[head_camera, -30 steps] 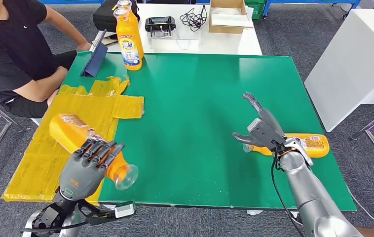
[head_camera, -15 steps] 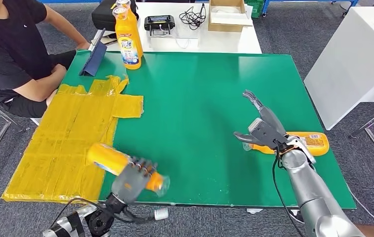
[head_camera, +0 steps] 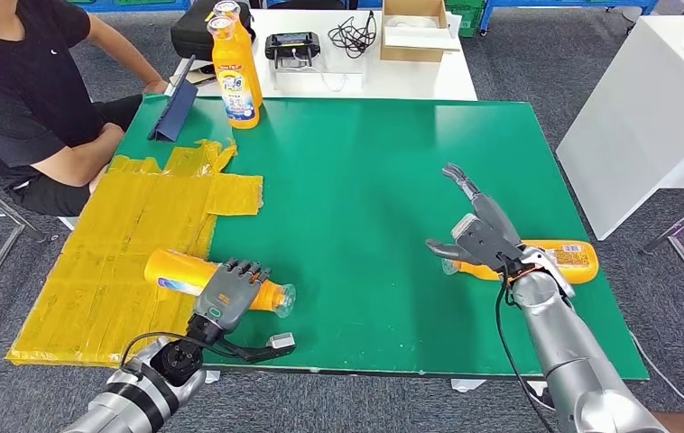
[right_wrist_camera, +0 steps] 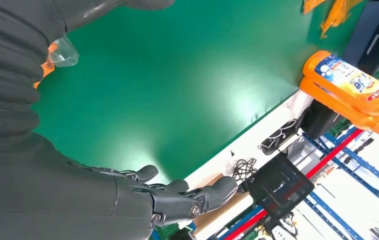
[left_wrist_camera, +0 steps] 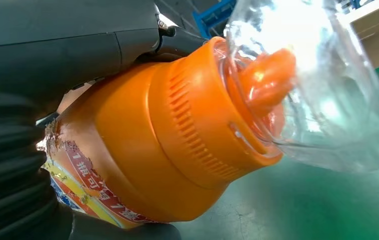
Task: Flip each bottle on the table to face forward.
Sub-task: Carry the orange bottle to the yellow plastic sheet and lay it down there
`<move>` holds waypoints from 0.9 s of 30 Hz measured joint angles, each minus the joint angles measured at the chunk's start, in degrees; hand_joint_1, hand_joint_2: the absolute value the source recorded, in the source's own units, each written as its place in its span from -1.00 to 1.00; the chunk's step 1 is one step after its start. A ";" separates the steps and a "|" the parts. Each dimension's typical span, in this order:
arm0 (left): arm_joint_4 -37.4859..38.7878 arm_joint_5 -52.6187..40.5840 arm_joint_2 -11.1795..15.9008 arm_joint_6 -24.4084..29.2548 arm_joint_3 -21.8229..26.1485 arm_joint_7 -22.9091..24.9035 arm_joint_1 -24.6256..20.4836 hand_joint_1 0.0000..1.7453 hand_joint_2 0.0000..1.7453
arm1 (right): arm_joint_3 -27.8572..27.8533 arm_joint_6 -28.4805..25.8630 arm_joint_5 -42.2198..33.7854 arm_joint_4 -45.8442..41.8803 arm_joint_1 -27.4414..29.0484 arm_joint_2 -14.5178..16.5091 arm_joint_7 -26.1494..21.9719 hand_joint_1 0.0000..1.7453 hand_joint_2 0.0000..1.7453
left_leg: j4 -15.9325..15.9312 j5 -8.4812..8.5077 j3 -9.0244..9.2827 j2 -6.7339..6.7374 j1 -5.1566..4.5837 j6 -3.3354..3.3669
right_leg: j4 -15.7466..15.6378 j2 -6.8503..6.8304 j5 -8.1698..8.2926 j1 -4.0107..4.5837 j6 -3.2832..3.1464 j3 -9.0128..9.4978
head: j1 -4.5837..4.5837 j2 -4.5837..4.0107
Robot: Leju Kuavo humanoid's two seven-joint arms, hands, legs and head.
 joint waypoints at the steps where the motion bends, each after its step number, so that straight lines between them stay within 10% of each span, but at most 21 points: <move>1: 0.33 0.00 -0.29 0.00 0.65 -0.41 -0.06 1.00 1.00 | 0.01 -0.01 0.04 0.05 0.00 0.05 0.02 -1.00 1.00 | 0.00 0.00 0.02 0.00 0.00 0.00 | 0.00 0.00 0.00 0.00 0.00 0.02 | 0.00 0.00; 6: 1.50 0.00 -1.37 0.01 2.82 -1.37 -0.48 1.00 1.00 | 0.10 -0.04 0.14 0.32 0.00 0.35 0.03 -1.00 1.00 | 0.00 0.01 0.09 0.00 0.00 0.00 | 0.00 -0.03 0.00 0.00 0.00 0.13 | 0.00 0.00; 10: 2.03 0.00 -1.78 0.07 3.50 -1.44 -0.60 -1.00 1.00 | 0.25 -0.07 0.15 0.46 0.00 0.48 0.03 -1.00 1.00 | 0.00 0.01 0.13 0.00 -0.01 0.00 | -0.01 -0.05 0.00 -0.01 0.00 0.16 | 0.00 0.00; 27: -2.20 0.00 2.51 7.94 1.60 13.60 1.98 -1.00 1.00 | 2.20 -0.70 3.59 -0.31 1.97 0.06 0.34 -1.00 1.00 | 0.00 0.01 -0.01 0.00 0.10 -0.02 | 0.01 -0.06 -0.01 0.15 0.00 -0.08 | 0.01 0.00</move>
